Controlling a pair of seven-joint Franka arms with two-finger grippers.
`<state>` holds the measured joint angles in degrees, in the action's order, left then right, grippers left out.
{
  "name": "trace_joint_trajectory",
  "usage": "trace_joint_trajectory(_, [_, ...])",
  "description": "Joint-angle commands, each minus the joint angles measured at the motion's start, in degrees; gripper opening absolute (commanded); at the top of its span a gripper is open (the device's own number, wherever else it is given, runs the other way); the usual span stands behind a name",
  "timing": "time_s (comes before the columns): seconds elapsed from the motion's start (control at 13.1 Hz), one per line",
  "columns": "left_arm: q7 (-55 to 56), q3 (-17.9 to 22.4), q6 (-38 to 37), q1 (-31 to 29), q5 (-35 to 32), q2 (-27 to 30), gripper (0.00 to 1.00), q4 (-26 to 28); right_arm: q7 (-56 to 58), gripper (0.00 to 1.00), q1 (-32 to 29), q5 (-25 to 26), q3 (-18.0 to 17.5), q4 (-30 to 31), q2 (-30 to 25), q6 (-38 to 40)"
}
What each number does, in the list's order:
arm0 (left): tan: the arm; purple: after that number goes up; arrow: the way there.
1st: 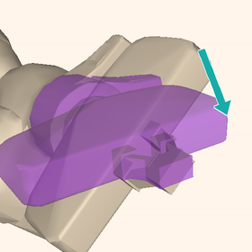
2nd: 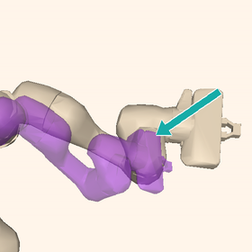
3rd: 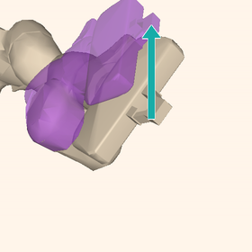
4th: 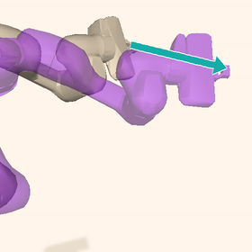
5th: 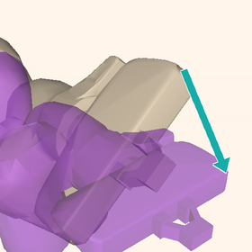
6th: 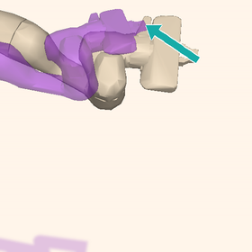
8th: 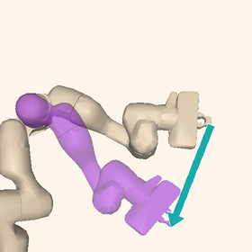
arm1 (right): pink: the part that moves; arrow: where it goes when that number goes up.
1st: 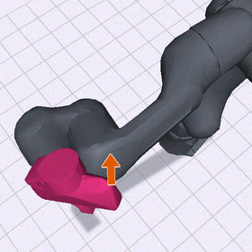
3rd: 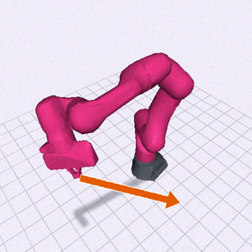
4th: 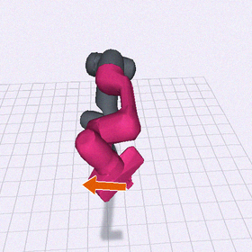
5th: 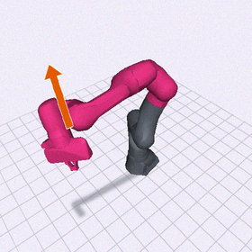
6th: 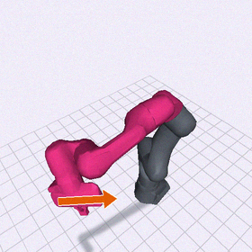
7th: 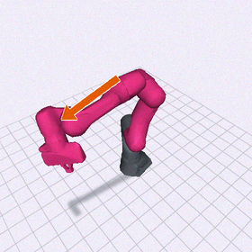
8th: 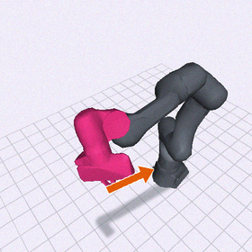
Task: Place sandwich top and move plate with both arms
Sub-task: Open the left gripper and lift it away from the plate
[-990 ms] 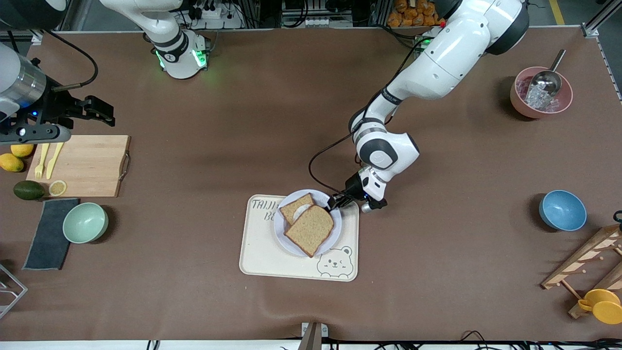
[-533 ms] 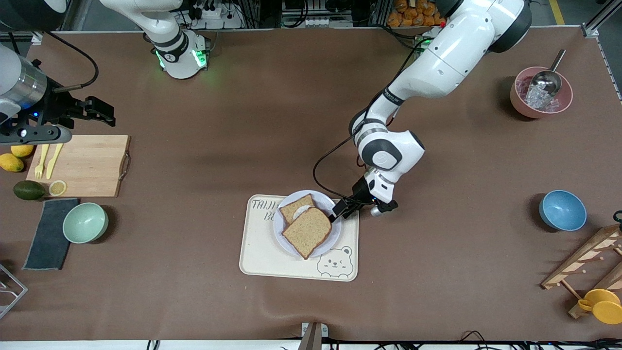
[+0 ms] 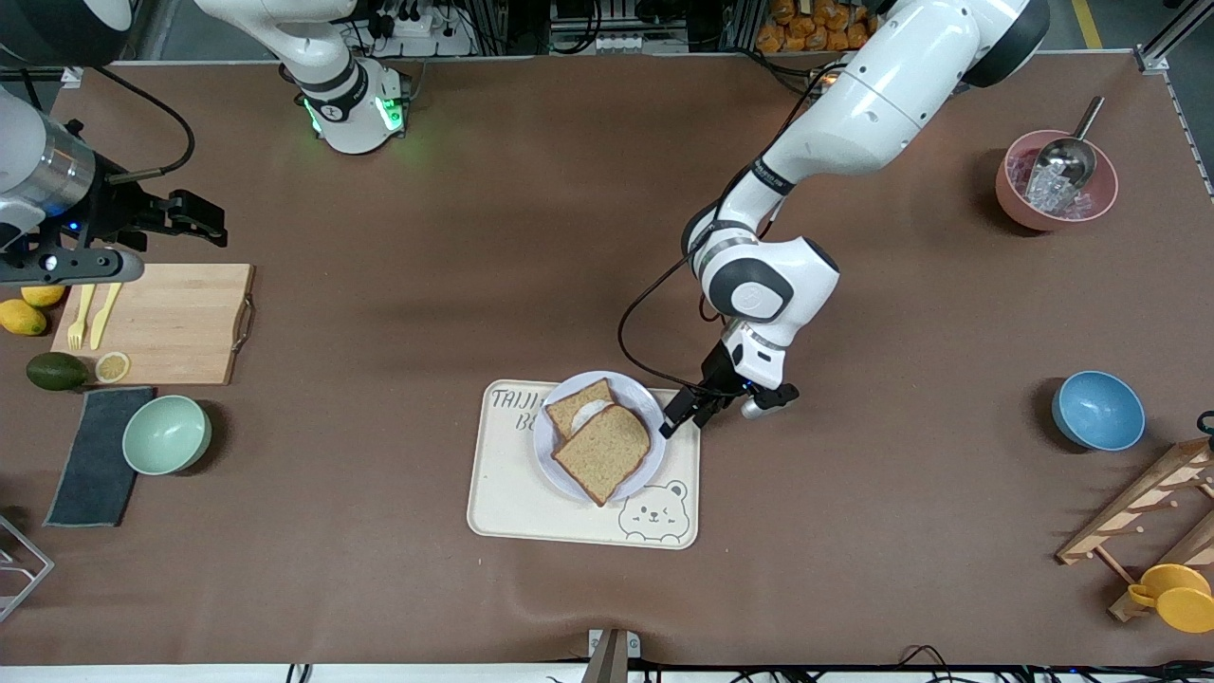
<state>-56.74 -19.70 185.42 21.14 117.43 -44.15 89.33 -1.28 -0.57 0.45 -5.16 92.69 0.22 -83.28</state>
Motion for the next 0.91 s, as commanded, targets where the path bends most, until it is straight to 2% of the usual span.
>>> trace_joint_trajectory(0.0, [-0.91,0.27,1.70,-0.30,-0.70,4.94,1.00,4.17,-0.92,1.00,-0.04,1.13,-0.20,-1.19,0.57,1.01])
trace_joint_trajectory(0.38, [-2.40,0.27,1.88,-4.43,-9.12,8.29,1.00,10.94,-1.09,1.00,-0.04,1.04,-0.20,-1.19,1.01,0.93])
trace_joint_trajectory(0.53, [-3.99,0.27,1.88,-6.54,-15.53,10.57,1.00,16.81,-1.09,1.00,-0.13,1.04,-0.12,-1.37,0.93,0.93])
trace_joint_trajectory(0.84, [-8.80,0.54,2.14,-8.13,-22.23,13.21,1.00,23.15,-1.01,1.00,-0.13,1.04,-0.03,-1.37,0.93,0.93])
